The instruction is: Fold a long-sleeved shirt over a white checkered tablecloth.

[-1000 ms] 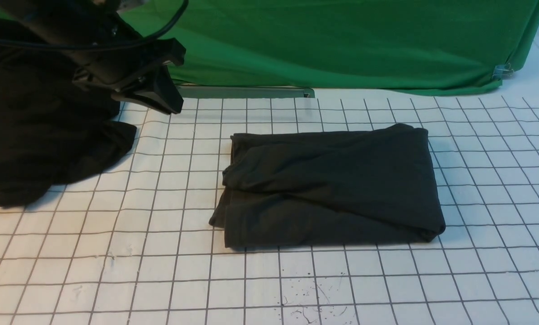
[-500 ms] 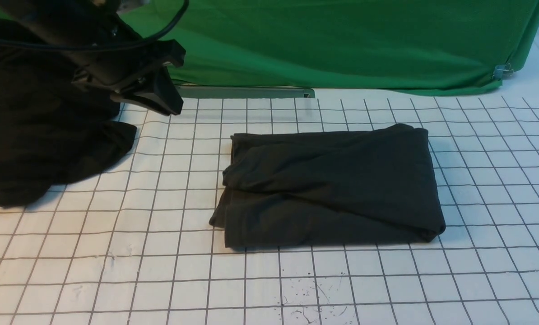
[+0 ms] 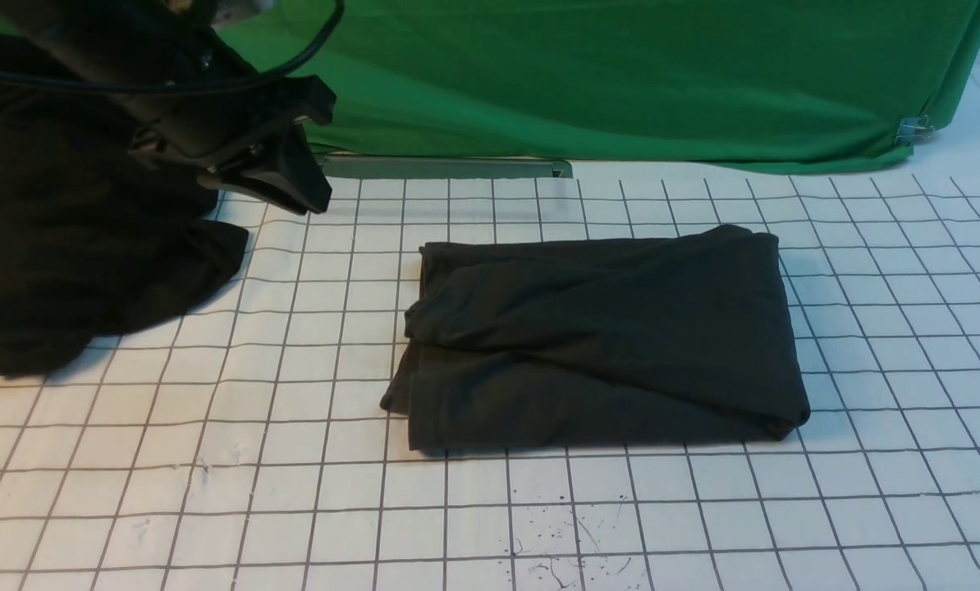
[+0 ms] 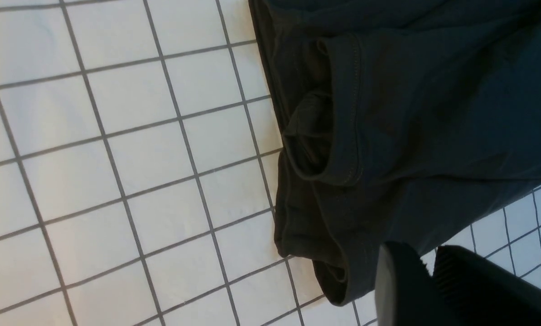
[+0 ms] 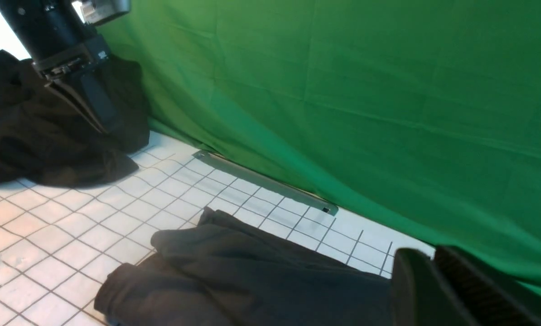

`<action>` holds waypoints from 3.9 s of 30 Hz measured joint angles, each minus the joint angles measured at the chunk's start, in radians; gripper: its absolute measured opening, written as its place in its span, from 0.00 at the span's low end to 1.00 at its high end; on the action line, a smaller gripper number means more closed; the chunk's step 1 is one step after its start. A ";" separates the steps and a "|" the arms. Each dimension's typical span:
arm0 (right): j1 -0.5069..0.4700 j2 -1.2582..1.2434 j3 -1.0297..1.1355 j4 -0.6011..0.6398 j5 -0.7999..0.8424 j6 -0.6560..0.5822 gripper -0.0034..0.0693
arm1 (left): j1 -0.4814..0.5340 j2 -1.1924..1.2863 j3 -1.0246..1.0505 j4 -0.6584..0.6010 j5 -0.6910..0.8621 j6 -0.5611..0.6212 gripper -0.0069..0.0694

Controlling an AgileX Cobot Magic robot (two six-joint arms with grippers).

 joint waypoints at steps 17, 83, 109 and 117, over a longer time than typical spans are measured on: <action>-0.265 -0.296 0.398 -0.008 -0.031 0.000 0.18 | 0.000 0.000 0.000 0.049 0.014 0.000 0.10; -0.492 -0.516 0.608 -0.061 0.003 0.041 0.35 | 0.000 -1.442 1.065 0.025 -0.771 -0.076 0.09; -0.492 -0.516 0.608 -0.062 0.003 0.042 0.38 | 0.000 -1.530 1.209 0.250 -0.903 -0.082 0.09; -0.492 -0.516 0.608 -0.062 0.003 0.041 0.38 | 0.004 -1.595 1.409 0.291 -0.950 -0.123 0.09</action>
